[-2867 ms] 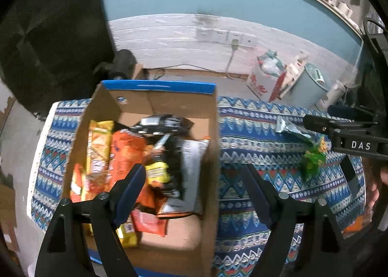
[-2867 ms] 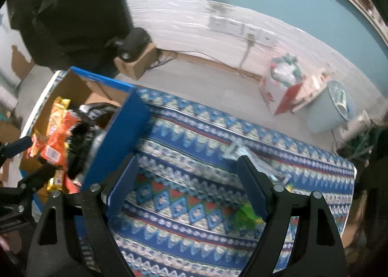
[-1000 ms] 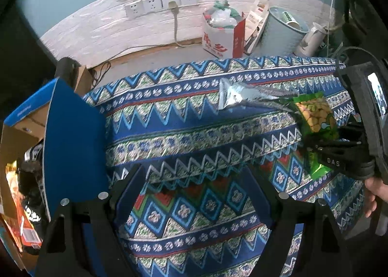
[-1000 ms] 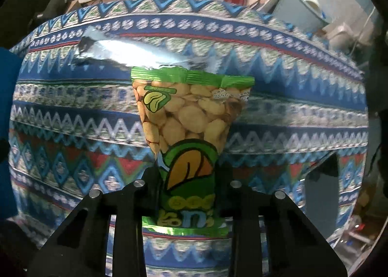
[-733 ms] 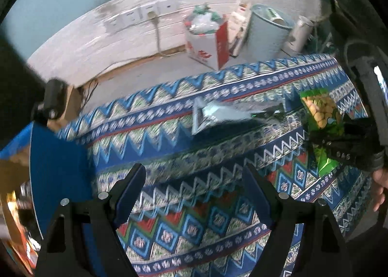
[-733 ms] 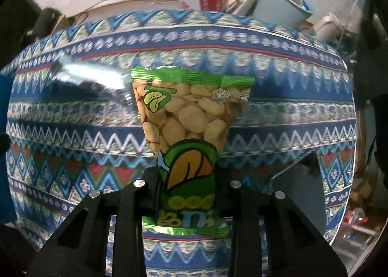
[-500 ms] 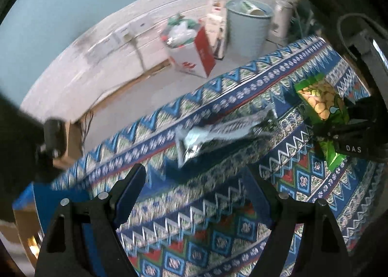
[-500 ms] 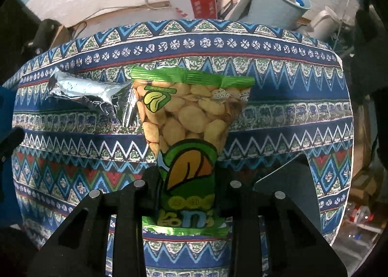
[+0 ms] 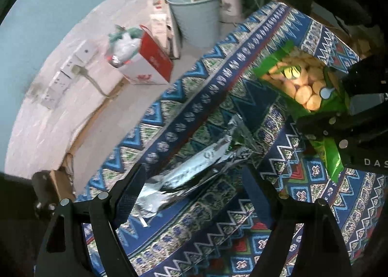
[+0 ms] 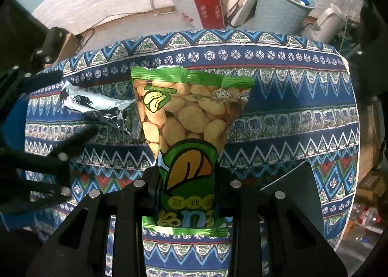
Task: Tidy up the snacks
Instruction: 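Grasp the silver foil packet with the left tool while the right tool lifts the green peanut bag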
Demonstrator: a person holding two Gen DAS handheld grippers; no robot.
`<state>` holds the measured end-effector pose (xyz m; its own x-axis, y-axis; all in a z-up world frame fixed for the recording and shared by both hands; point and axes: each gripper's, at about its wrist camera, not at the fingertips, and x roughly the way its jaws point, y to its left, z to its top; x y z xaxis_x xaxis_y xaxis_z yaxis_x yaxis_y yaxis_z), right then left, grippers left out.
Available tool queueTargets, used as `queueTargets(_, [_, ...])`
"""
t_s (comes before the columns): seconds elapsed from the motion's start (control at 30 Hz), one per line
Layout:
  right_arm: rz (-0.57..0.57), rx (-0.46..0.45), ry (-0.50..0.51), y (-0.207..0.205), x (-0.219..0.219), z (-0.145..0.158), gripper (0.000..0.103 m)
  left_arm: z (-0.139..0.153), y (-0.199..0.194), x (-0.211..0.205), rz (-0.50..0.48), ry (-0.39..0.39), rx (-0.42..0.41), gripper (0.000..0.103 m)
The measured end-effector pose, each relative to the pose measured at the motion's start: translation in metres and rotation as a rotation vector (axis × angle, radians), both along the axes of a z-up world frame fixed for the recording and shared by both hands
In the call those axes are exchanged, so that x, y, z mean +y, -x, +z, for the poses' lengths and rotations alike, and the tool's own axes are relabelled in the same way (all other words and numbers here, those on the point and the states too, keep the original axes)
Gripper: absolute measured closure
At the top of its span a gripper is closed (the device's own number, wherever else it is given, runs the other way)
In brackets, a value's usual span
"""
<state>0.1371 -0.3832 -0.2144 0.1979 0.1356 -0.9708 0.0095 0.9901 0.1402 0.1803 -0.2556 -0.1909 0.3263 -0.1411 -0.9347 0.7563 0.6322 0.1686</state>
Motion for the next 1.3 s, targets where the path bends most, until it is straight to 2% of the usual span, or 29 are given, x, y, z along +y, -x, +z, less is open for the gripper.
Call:
queueTargets(0.13, [-0.007,0.006,-0.006,-0.004,-0.003,-0.002,0.074,-0.011,-0.006,0.001,0.024,0.011,0.098,0.020])
queueTargets(0.33, [-0.011,0.004,-0.014,-0.005,-0.003,-0.001,0.074,-0.015,-0.007,0.011,0.074,0.049,0.190,0.020])
queueTargets(0.37, [-0.011,0.004,-0.015,-0.005,-0.003,0.000,0.074,-0.015,-0.006,0.013,0.088,0.054,0.189,0.020])
queueTargets(0.43, [-0.009,0.004,-0.015,-0.003,-0.002,0.000,0.074,-0.015,-0.003,0.016,0.114,0.063,0.183,0.027])
queueTargets(0.5, [-0.007,0.004,-0.016,-0.002,-0.001,0.000,0.074,-0.016,-0.002,0.016,0.130,0.078,0.183,0.044])
queueTargets(0.57, [-0.004,0.005,-0.015,0.000,0.001,0.001,0.074,-0.018,0.001,0.015,0.139,0.085,0.186,0.056])
queueTargets(0.8, [0.005,0.000,-0.014,0.002,0.007,0.003,0.074,-0.020,0.015,0.005,0.130,0.098,0.165,0.074])
queueTargets(1.0, [0.004,-0.008,-0.010,0.003,0.009,0.007,0.074,-0.014,0.030,0.006,0.168,0.130,0.112,0.074])
queueTargets(1.3, [0.016,-0.027,-0.009,0.005,0.014,0.018,0.074,0.004,0.046,0.039,0.328,0.167,0.049,0.074])
